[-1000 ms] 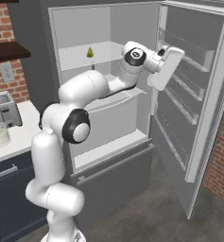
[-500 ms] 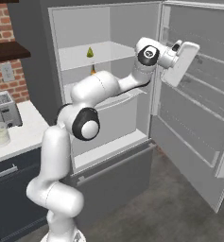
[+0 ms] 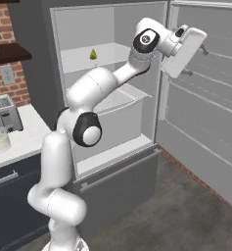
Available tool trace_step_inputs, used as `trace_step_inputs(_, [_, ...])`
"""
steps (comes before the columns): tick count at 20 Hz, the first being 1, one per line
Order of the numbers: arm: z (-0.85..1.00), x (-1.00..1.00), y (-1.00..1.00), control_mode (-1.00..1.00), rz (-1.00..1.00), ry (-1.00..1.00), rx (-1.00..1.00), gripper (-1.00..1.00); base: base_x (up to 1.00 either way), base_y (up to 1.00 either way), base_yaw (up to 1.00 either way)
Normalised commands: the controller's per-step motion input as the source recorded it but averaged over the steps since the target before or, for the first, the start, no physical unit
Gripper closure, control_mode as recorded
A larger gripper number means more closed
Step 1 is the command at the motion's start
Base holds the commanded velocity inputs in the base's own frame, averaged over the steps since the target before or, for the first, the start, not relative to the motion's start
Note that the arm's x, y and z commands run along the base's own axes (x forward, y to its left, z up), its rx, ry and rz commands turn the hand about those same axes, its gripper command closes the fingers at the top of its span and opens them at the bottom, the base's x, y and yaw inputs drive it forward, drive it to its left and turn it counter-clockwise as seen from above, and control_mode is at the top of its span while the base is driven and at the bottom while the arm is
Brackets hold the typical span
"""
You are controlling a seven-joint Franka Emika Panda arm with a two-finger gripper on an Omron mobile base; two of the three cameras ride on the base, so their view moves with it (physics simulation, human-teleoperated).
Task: Grab a lemon wedge from the fridge and one ice cube from the ice bowl, and put them in the glass of lemonade.
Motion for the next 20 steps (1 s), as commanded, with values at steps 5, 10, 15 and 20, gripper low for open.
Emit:
trace_step_inputs(5, [0.02,-1.0,0.61,-1.0,0.0,-0.11,0.0,-1.0,0.0,0.0,0.0])
trace_step_inputs(10, [-0.07,-1.0,0.76,-1.0,0.0,-0.16,0.0,-1.0,0.0,0.0,0.0])
trace_step_inputs(15, [-0.14,-0.97,0.78,-1.0,0.03,-0.15,0.04,-1.0,0.0,0.0,0.0])
trace_step_inputs(20, [-0.46,-0.75,0.69,-1.0,0.11,-0.01,0.18,-1.0,0.0,0.0,0.0])
